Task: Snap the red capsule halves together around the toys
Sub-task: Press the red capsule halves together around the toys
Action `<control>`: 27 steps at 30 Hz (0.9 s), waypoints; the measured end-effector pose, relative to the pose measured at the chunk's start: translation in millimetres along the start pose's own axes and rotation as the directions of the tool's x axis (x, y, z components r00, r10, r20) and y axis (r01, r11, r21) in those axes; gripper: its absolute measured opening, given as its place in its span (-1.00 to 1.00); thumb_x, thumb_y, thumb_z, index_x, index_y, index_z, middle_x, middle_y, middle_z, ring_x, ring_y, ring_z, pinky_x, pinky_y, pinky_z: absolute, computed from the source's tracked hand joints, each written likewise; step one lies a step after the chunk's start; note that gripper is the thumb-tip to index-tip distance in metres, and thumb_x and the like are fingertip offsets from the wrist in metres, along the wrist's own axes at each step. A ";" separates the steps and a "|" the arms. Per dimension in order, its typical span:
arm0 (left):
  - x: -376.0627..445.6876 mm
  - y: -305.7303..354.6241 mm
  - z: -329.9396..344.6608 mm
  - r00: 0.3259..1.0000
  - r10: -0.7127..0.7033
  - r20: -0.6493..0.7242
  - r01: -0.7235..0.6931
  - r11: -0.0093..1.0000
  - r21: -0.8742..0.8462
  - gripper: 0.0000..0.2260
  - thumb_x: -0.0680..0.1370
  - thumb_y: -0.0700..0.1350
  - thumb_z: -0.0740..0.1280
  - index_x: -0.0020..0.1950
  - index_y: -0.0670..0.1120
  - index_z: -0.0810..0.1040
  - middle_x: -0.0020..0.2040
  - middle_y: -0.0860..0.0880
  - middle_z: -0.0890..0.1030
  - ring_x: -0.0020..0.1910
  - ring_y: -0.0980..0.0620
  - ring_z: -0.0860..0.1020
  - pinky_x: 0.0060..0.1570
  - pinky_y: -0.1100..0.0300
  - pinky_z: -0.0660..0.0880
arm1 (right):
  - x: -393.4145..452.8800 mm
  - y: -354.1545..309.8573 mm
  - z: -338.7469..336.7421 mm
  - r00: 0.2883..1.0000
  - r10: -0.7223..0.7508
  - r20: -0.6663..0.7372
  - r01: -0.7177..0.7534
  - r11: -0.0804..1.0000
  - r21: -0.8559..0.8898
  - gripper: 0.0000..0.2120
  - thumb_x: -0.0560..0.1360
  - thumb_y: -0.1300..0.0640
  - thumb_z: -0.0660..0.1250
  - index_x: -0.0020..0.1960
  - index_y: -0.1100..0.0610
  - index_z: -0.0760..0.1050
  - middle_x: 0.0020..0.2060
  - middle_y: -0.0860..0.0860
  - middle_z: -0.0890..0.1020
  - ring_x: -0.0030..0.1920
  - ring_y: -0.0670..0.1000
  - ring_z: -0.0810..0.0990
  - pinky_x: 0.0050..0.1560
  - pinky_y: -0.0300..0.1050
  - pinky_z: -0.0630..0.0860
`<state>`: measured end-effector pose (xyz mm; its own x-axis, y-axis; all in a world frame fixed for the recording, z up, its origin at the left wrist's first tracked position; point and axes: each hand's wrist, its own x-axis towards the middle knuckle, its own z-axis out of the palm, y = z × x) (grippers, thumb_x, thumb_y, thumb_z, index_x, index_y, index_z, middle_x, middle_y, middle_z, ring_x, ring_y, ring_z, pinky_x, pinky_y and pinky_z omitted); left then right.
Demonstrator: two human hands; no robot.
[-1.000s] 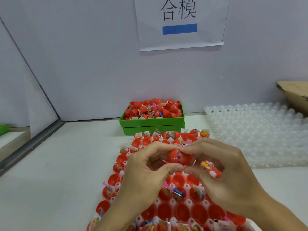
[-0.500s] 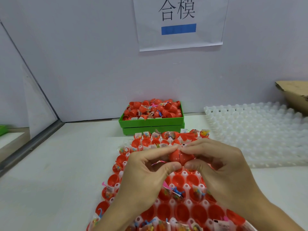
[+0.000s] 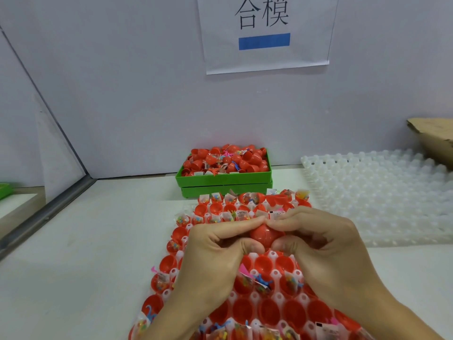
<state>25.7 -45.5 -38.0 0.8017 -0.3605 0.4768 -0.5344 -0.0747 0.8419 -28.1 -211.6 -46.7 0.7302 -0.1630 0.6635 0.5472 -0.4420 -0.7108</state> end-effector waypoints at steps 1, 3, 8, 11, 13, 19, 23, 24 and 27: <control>0.2 -0.6 0.9 1.000 0.002 -0.014 -0.002 1.000 0.005 -0.47 0.40 -0.46 0.44 -0.07 0.24 0.70 -0.11 0.23 0.71 -0.03 0.25 0.67 -0.04 0.44 0.54 | -1.0 -0.2 1.5 0.999 0.051 -0.008 -0.051 0.998 0.045 -0.54 0.32 0.52 0.49 -0.08 -0.04 0.71 -0.21 -0.08 0.72 -0.17 -0.05 0.71 -0.14 -0.18 0.63; 0.5 -0.7 2.5 0.999 0.003 -0.040 -0.003 1.000 0.004 -0.46 0.38 -0.45 0.45 -0.10 0.26 0.70 -0.11 0.23 0.71 -0.03 0.25 0.67 -0.04 0.43 0.55 | -2.3 -1.0 5.9 0.986 0.163 -0.026 -0.158 0.976 0.150 -0.47 0.31 0.58 0.45 -0.08 -0.06 0.70 -0.25 -0.06 0.73 -0.24 -0.05 0.72 -0.18 -0.25 0.63; -1.5 -1.8 7.7 0.996 0.004 -0.085 -0.004 1.000 0.002 -0.42 0.37 -0.45 0.47 -0.19 0.33 0.68 -0.10 0.26 0.70 -0.02 0.27 0.66 -0.05 0.44 0.55 | -0.5 -0.4 8.5 0.943 0.329 -0.049 -0.308 0.919 0.246 -0.48 0.28 0.56 0.45 -0.17 -0.10 0.72 -0.28 -0.06 0.74 -0.25 -0.11 0.72 -0.22 -0.36 0.58; -2.5 -2.7 7.9 0.991 0.044 -0.125 -0.036 0.997 0.072 -0.48 0.35 -0.39 0.50 -0.13 0.31 0.69 -0.11 0.28 0.70 -0.03 0.28 0.66 -0.03 0.42 0.55 | -0.8 -4.7 10.0 0.937 0.350 -0.004 -0.340 0.913 0.223 -0.59 0.37 0.46 0.47 -0.09 -0.05 0.72 -0.19 -0.11 0.75 -0.13 -0.12 0.73 -0.10 -0.34 0.60; -2.7 -3.3 6.8 0.985 0.107 -0.135 -0.087 0.986 0.145 -0.55 0.34 -0.33 0.54 -0.07 0.26 0.70 -0.11 0.27 0.70 -0.05 0.27 0.66 -0.02 0.37 0.57 | -1.8 -8.6 11.0 0.933 0.358 0.051 -0.357 0.890 0.283 -0.76 0.42 0.28 0.46 0.03 0.03 0.70 -0.12 -0.12 0.75 -0.06 -0.10 0.73 -0.03 -0.31 0.61; -6.1 -4.6 13.0 0.915 0.401 -0.038 -0.352 0.842 0.408 -0.75 0.36 -0.11 0.51 0.03 -0.08 0.71 -0.05 0.15 0.68 -0.04 0.20 0.60 0.01 0.33 0.54 | -3.5 -11.1 16.2 0.897 0.424 0.126 -0.441 0.831 0.338 -0.69 0.38 0.38 0.48 0.06 0.12 0.67 -0.15 -0.06 0.75 -0.08 -0.07 0.73 -0.11 -0.33 0.60; -2.2 -4.3 7.3 0.985 0.172 0.027 -0.174 0.970 0.168 -0.59 0.27 0.03 0.58 0.09 0.09 0.64 0.08 0.19 0.64 0.11 0.16 0.60 0.04 0.35 0.52 | -2.6 -6.7 12.9 0.892 0.434 0.130 -0.450 0.815 0.364 -0.74 0.43 0.35 0.43 0.08 0.15 0.67 -0.13 0.02 0.75 -0.08 0.00 0.74 -0.12 -0.27 0.62; -0.6 -5.1 5.7 0.997 0.060 0.050 -0.061 0.998 0.017 -0.54 0.27 0.04 0.59 0.14 0.11 0.62 0.12 0.17 0.64 0.18 0.14 0.58 0.07 0.34 0.53 | -2.4 -6.7 12.3 0.894 0.424 0.144 -0.444 0.803 0.397 -0.74 0.40 0.27 0.44 0.08 0.14 0.67 -0.12 0.04 0.75 -0.06 0.02 0.74 -0.12 -0.25 0.62; 1.6 -7.7 4.6 0.972 -0.126 0.199 0.183 0.936 -0.301 -0.43 0.24 0.15 0.62 0.20 0.04 0.64 0.14 0.03 0.68 0.19 0.08 0.62 0.09 0.24 0.56 | -3.2 -7.8 13.2 0.897 0.406 0.176 -0.437 0.749 0.498 -0.63 0.29 0.07 0.45 0.07 0.10 0.69 -0.06 0.09 0.75 -0.02 0.09 0.73 -0.07 -0.19 0.63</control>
<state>29.9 -49.8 -44.9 0.7929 -0.5263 0.3071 -0.2727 0.1443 0.9512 -29.3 -196.1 -46.3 0.9489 -0.1710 0.2651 0.2945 0.1791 -0.9387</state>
